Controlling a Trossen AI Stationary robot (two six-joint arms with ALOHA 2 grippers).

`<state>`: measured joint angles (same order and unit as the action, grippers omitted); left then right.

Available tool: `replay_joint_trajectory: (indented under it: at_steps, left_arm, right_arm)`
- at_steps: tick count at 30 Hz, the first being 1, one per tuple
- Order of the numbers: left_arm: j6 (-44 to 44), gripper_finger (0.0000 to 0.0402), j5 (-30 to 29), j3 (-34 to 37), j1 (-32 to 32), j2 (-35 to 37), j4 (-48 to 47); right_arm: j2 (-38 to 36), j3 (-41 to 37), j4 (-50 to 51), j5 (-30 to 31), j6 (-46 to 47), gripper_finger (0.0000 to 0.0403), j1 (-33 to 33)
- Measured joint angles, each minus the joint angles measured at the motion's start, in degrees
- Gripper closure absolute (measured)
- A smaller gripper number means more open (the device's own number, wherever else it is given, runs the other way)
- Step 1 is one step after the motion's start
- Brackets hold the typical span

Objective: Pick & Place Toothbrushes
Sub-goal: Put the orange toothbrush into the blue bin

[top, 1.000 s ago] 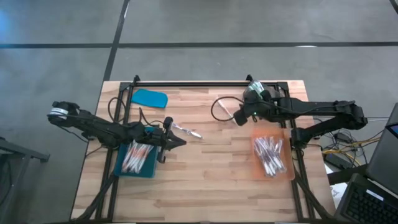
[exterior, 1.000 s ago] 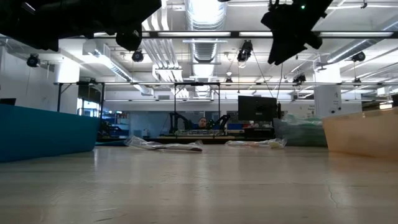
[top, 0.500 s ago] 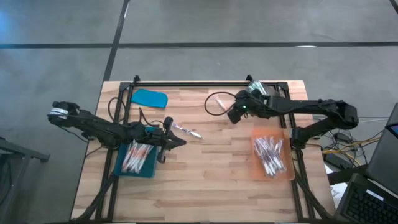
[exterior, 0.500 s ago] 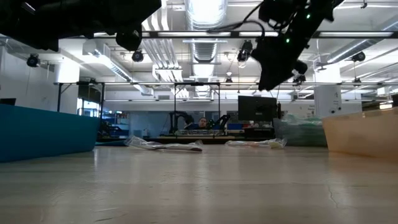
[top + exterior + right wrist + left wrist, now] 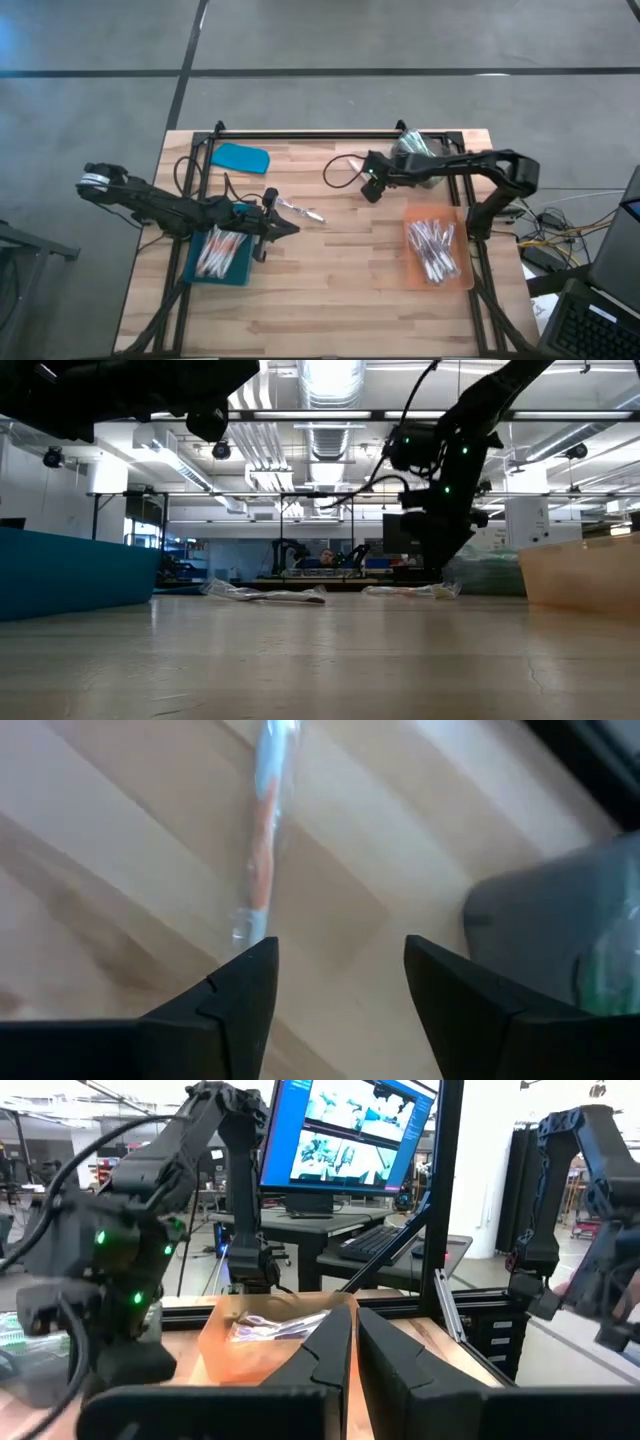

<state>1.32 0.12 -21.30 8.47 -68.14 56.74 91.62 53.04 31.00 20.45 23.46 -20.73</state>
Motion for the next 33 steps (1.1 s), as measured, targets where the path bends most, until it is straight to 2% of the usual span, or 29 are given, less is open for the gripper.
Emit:
replay_joint_trajectory:
  at_steps: [3,11,19,24,33]
  left_arm:
    - [0.0,0.0376,0.0,0.0,0.0,0.0,0.0]
    - [0.0,0.0376,0.0,0.0,0.0,0.0,0.0]
    - [0.0,0.0376,0.0,0.0,0.0,0.0,-0.3]
    - [0.0,0.0376,0.0,0.0,0.0,0.0,-0.3]
    - [0.0,0.0376,0.0,0.0,0.0,0.0,-0.2]
  right_arm:
    - [2.8,0.0,-0.1,-0.2,-0.1,0.0187,-0.6]
    - [8.5,0.2,-3.2,-7.3,-0.8,0.0194,-1.1]
    - [7.2,0.8,-3.1,-7.3,-1.2,0.0202,-1.3]
    - [5.6,2.9,-3.5,-7.2,-1.2,0.0194,-1.3]
    - [7.1,4.1,-6.7,-10.0,-0.9,0.0180,-0.6]
